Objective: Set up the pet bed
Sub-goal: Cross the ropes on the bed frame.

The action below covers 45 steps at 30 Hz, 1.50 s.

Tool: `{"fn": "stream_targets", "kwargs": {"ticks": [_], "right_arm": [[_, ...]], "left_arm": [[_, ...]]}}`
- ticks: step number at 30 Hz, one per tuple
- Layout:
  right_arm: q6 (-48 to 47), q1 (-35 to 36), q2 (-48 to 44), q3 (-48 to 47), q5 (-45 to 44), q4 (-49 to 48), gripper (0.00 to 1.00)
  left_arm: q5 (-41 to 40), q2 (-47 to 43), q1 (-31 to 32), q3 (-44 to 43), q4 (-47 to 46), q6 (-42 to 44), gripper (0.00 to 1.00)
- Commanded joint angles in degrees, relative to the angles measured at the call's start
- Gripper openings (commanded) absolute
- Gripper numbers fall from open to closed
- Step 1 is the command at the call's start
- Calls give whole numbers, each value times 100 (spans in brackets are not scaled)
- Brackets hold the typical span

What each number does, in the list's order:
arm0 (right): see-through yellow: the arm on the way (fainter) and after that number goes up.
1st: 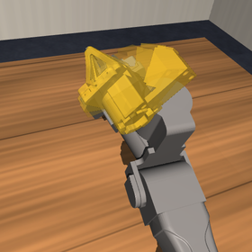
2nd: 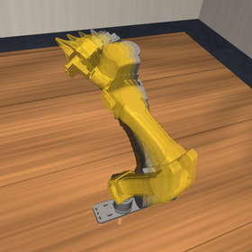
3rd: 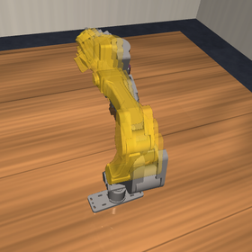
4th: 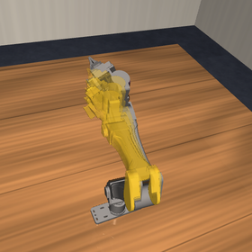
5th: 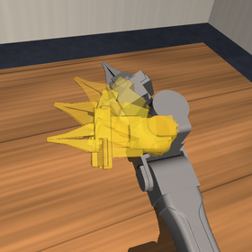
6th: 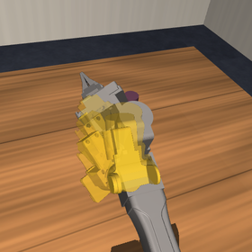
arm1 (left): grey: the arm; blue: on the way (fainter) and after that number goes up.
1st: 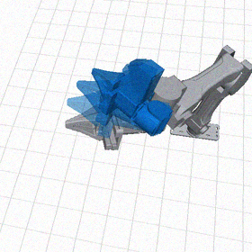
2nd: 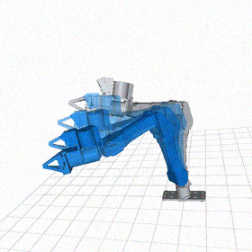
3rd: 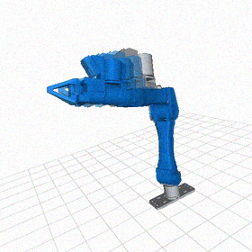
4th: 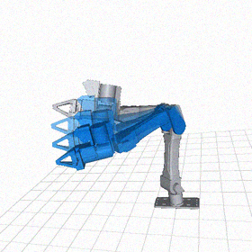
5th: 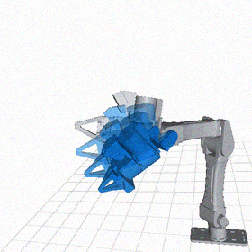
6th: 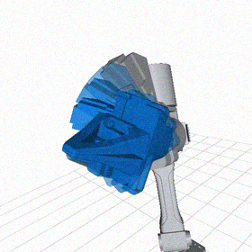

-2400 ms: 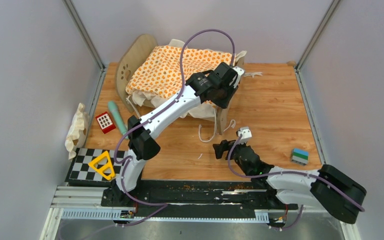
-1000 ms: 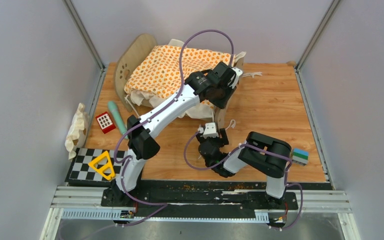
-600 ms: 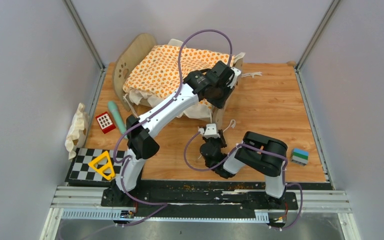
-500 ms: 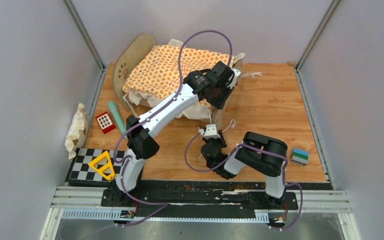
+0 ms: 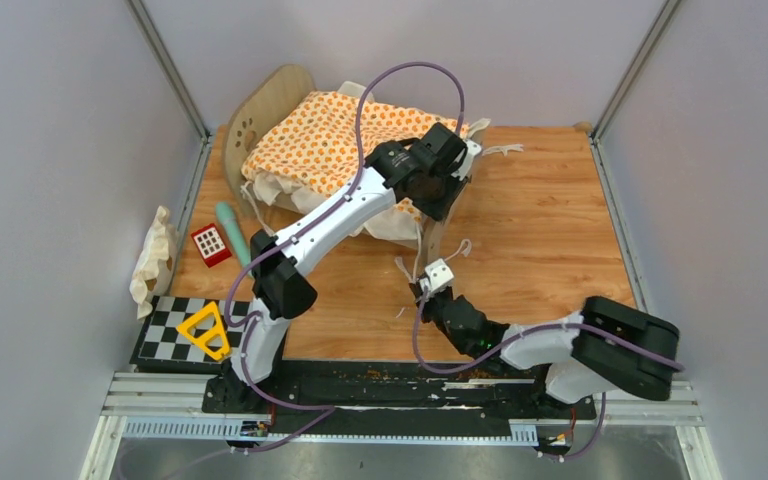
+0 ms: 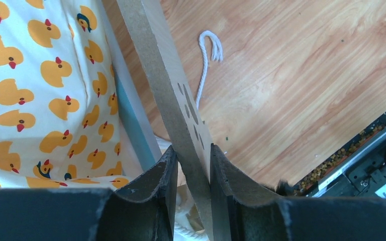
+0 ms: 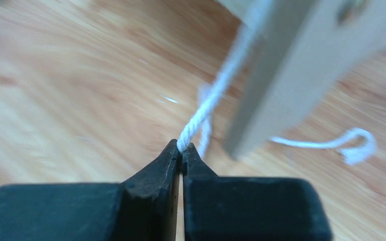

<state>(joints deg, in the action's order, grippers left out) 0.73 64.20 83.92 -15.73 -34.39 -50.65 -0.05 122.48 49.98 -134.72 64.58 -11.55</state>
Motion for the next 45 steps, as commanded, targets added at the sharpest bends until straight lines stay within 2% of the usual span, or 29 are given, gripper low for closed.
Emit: {"fn": "stream_targets", "kwargs": {"ticks": [1,9,16,18,20,23,27,31,39,45], "right_arm": [[693,82,-1205,102,1564,235,0],[1149,-219,-3154,259,1676,2049,0],[1332,-374,-3947,305,1457,3234,1],[1366,-372,-4010,368,1423,3358,11],[1405,-369,-4012,398,1408,3472,33],[1409,-366,-3925,310,1416,3708,52],[1609,-340,-3509,178,1047,3566,72],[1910,-195,-2584,-106,333,3184,81],[2111,53,-441,-1009,-1301,2687,86],[2015,65,740,-1690,-1365,2561,87]], "left_arm": [[-30,-379,-93,-67,-1227,566,0],[313,-233,-93,59,-1525,469,0],[355,-18,-94,-53,-1676,426,0],[317,10,-93,-129,-1696,426,0],[297,48,-93,-241,-1734,418,0],[312,167,-97,-540,-1672,417,0],[340,207,-118,-599,-1659,417,0],[360,183,-144,-599,-1675,404,0],[372,130,-163,-660,-1659,426,0],[411,102,-171,-662,-1643,467,0]]}}
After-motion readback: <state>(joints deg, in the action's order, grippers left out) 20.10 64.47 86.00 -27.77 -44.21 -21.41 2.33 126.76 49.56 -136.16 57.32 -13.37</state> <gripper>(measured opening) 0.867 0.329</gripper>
